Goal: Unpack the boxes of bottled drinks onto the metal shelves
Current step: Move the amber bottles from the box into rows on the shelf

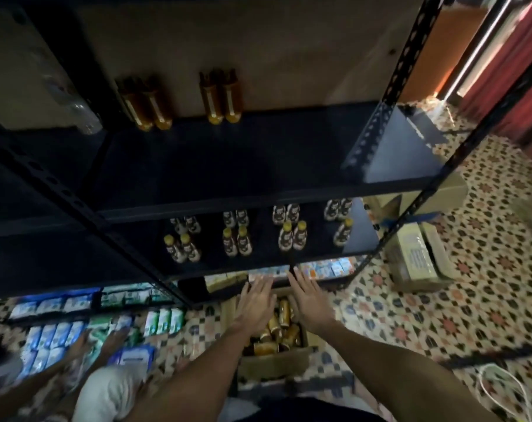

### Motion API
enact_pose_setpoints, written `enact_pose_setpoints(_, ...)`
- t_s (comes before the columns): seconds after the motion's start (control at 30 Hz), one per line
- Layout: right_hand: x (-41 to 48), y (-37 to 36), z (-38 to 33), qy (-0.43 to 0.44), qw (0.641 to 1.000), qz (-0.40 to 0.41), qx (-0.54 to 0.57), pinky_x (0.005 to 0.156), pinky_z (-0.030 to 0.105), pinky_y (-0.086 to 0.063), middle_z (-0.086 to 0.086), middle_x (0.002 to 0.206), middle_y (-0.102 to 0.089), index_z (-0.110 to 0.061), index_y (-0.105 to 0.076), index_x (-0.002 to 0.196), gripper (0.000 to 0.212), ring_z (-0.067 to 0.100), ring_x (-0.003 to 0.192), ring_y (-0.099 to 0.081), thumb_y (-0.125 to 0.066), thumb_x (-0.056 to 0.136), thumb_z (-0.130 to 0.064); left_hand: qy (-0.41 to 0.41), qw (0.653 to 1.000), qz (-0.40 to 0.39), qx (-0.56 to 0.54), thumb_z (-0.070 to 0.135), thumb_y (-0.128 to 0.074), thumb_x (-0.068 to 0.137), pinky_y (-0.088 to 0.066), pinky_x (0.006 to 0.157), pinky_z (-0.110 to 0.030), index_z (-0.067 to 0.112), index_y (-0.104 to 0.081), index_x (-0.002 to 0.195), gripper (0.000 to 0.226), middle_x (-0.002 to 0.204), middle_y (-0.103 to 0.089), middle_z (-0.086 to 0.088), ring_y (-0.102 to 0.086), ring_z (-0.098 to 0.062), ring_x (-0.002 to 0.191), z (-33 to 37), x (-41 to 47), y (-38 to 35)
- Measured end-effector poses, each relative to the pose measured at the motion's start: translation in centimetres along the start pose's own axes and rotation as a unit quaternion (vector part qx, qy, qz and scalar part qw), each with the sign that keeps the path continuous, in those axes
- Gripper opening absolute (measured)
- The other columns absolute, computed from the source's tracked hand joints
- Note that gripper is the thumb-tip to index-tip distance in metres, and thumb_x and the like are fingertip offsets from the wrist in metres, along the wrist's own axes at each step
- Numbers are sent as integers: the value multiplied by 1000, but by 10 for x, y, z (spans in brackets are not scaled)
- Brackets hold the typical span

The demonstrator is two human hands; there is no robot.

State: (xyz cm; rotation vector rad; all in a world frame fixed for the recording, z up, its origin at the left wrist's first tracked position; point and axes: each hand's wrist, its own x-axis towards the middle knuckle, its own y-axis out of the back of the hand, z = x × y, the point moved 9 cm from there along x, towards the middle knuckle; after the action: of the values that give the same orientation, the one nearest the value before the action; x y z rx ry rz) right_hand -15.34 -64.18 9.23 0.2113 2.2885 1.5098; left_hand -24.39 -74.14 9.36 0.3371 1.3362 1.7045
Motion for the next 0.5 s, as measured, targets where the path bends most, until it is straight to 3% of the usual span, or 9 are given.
enact_pose_setpoints(0.1,-9,-28,12,-31,999,-26,15,121,47,-29,8,165,-17,-6,-26,158,67,27,153,-20,-18,100,-39,-3,999,-39,-4,33,-31,106,-9,124,-40,14,-21,157,55,165,-19,-1,-2,-16,153,-3,-2,-31)
enact_pose_setpoints(0.2,-14,-63,21,-37,997,-46,54,100,49,-53,17,148,-52,2,-54,141,60,33,135,-52,-34,96,-33,15,997,-75,-18,32,-34,105,-11,124,-41,13,-20,157,57,165,-15,-3,-2,-20,153,-13,-4,-65)
enact_pose_setpoints(0.27,-19,-87,28,-32,997,-58,36,105,48,-49,19,147,-52,4,-54,140,63,34,135,-52,-31,96,-34,27,996,-74,-32,33,-35,105,-16,122,-44,11,-27,155,55,164,-19,-5,-5,-23,153,-23,-3,-87)
enact_pose_setpoints(0.37,-20,-122,43,-60,991,-86,83,120,45,-32,16,162,-31,2,-32,154,71,29,151,-27,-15,99,-39,41,995,-78,-50,31,-42,101,-29,117,-44,12,-48,142,45,152,-42,-9,-23,-29,149,-36,-5,-124)
enact_pose_setpoints(0.5,-14,-173,65,-95,984,-88,119,119,44,-33,13,165,-25,-1,-24,157,61,30,153,-21,-40,105,-28,83,989,-92,-76,32,-42,103,-26,119,-42,21,-37,150,49,157,-35,-3,-23,-24,149,-56,-5,-166)
